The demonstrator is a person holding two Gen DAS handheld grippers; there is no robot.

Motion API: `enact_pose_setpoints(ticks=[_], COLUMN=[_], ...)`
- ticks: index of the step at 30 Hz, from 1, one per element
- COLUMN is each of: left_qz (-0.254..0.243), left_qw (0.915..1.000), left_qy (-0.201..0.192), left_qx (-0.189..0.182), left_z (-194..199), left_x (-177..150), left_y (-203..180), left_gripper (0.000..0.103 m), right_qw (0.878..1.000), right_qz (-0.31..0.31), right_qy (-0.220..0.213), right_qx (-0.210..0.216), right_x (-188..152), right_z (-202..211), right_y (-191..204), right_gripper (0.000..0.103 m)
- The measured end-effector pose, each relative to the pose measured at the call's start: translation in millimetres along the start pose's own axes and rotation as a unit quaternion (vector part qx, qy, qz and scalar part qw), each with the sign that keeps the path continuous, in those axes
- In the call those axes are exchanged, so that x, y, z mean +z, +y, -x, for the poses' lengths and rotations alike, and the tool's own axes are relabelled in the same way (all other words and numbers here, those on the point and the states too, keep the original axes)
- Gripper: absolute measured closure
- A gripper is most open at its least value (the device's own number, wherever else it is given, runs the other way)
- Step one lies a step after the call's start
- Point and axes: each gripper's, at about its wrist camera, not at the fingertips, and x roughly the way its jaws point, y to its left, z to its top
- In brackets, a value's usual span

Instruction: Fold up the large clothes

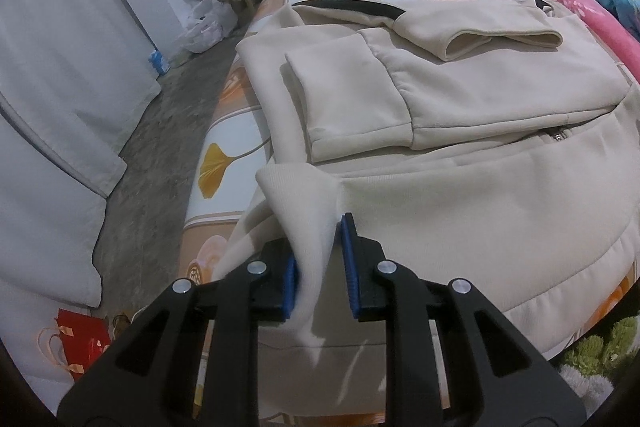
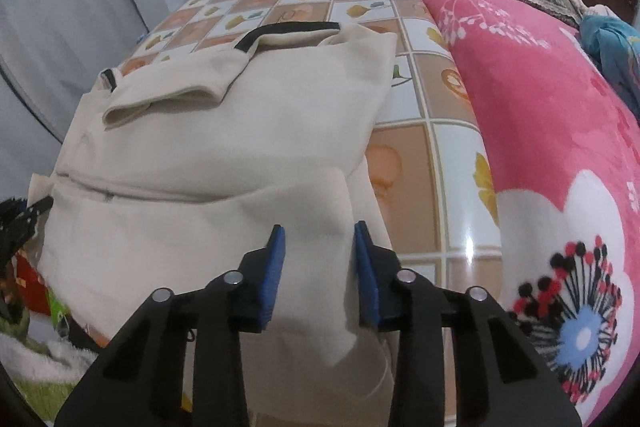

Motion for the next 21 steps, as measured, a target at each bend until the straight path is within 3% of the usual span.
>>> enact_pose_setpoints(ticks=[10,13,21], left_qz=[0.002,0.006,0.009], left_qw=[0.9999,0.9999,0.9999], left_qy=[0.004,0.006,0.008], left_qx=[0.009,0.011,0.012], left_z=[-0.1,-0.2,-0.3], left_x=[1.1,1.1,2.2], left_y=[-3.1,-3.5,-3.7], left_gripper=[0.084,0.084,0.084], right_qw=[1.000,1.000,0.998], right_qz=[0.014,0.029,0.049], right_qy=[-0.001,0.000,0.002], right_qx=[-0.014,-0.012,-0.045], right_x=[5.4,1.4,0.2], right_z=[-10.2,-5.3,-10.5], right_y=[4.9,10.8,16.9], right_gripper=[0.073,0.078,0.080])
